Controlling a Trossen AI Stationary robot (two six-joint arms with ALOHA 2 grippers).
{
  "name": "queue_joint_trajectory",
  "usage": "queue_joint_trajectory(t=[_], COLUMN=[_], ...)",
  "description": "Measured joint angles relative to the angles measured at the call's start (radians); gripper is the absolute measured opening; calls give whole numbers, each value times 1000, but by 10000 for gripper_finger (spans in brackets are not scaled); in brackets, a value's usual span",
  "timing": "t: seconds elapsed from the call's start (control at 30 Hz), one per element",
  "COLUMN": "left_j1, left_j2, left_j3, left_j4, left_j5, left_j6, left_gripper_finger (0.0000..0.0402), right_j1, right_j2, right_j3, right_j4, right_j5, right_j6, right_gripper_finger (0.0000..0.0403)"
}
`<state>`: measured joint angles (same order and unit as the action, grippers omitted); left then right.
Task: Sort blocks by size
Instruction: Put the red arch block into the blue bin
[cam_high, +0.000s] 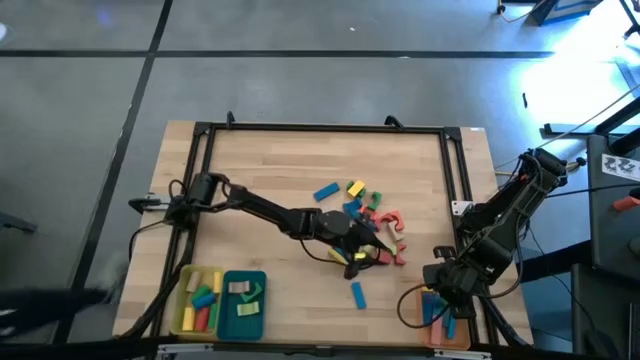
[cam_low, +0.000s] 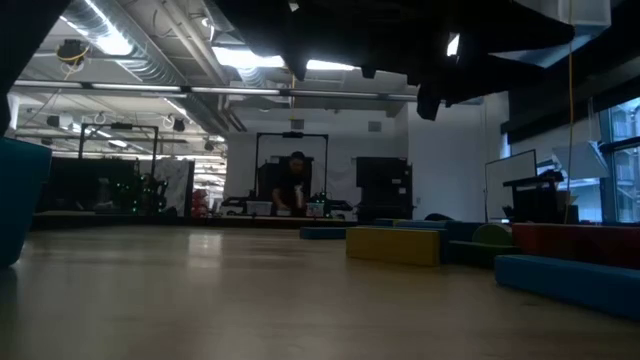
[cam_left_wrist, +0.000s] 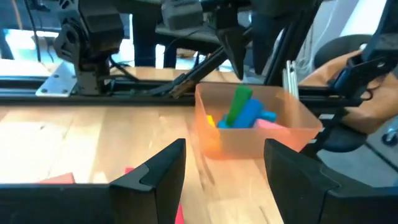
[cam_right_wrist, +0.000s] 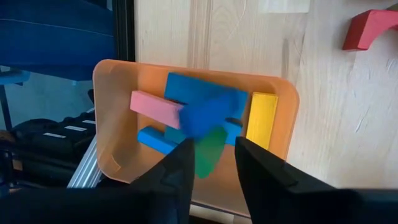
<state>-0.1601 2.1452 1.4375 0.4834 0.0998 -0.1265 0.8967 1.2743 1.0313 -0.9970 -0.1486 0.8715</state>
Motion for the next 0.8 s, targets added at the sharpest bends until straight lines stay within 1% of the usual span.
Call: queue_joint_trajectory(t=[0.13, 0.3, 0.43, 0.53, 0.6, 0.67, 0.8], left_j1=[-14, -24, -24, -24, -23, -24, -27], left_j2=[6, 24, 46, 61, 68, 79, 105], left_j3=[0, 2, 10, 39, 62, 80, 93], left_j4=[-11, -22, -40, -41, -74, -90, -98], left_j5=[-48, -98, -108, -111, -112, -112, -112], left_j6=[28, 47, 32, 32, 47, 52, 51], left_gripper_finger=[196, 196, 196, 196, 196, 195, 195], right_j1=[0, 0, 0, 0, 0, 0, 0], right_j2=[0, 0, 0, 0, -1, -1, -1], right_j3=[0, 0, 0, 0, 0, 0, 0], right_j4=[0, 2, 9, 14, 14, 19, 39], right_j5=[0, 1, 10, 10, 17, 64, 241], right_j6=[0, -4, -5, -5, -5, -13, -15], right_gripper_finger=[137, 142, 143, 143, 143, 143, 143])
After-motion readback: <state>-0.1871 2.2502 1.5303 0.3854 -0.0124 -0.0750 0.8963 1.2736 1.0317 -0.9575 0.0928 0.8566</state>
